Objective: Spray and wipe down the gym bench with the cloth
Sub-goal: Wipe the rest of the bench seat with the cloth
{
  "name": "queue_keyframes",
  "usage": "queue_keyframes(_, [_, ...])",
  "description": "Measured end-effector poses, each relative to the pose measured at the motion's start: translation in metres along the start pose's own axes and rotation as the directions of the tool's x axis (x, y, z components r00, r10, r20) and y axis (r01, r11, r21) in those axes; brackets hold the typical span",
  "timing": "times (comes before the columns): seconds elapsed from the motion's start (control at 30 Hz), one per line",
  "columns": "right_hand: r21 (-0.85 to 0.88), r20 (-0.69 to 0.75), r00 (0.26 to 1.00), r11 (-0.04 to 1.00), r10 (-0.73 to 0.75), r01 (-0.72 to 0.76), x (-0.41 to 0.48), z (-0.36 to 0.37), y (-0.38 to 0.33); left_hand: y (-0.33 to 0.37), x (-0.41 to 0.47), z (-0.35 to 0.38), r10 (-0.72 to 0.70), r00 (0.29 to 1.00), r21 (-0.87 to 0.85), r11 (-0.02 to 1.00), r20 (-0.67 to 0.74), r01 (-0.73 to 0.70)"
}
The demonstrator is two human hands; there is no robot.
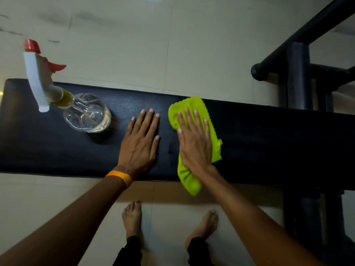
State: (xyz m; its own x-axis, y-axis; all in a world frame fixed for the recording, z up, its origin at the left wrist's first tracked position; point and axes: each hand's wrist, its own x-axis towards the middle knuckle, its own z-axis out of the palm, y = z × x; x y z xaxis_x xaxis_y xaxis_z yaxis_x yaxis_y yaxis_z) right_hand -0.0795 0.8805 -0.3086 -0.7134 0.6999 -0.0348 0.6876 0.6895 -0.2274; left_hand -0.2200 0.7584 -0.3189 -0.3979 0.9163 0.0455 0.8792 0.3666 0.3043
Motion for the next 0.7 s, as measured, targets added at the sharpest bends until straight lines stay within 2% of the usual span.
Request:
queue_keyframes(0.1, [0.045, 0.009, 0.985, 0.984, 0.171, -0.171, 0.062, -0.006, 0.026, 0.000, -0.001, 0.000, 0.000, 1.000, 0.011, 1.000, 0.006, 0.000])
queue_keyframes(0.17, [0.060, 0.036, 0.980, 0.978, 0.197, -0.199, 0.063, -0.005, 0.030, 0.001, -0.002, 0.001, -0.005, 1.000, 0.018, 1.000, 0.012, 0.005])
queue_keyframes(0.37, [-0.030, 0.035, 0.988, 0.988, 0.153, -0.152, -0.032, -0.006, 0.002, 0.001, -0.003, 0.001, -0.010, 1.000, 0.016, 1.000, 0.020, 0.010])
queue_keyframes(0.53, [-0.073, 0.110, 0.994, 0.997, 0.000, 0.008, -0.015, -0.013, 0.023, 0.000, -0.004, 0.002, -0.006, 1.000, 0.005, 1.000, 0.020, 0.006])
queue_keyframes(0.7, [-0.003, 0.033, 0.970, 0.971, 0.239, -0.240, 0.046, -0.004, -0.002, 0.000, -0.003, 0.003, -0.013, 1.000, 0.005, 1.000, 0.009, 0.013])
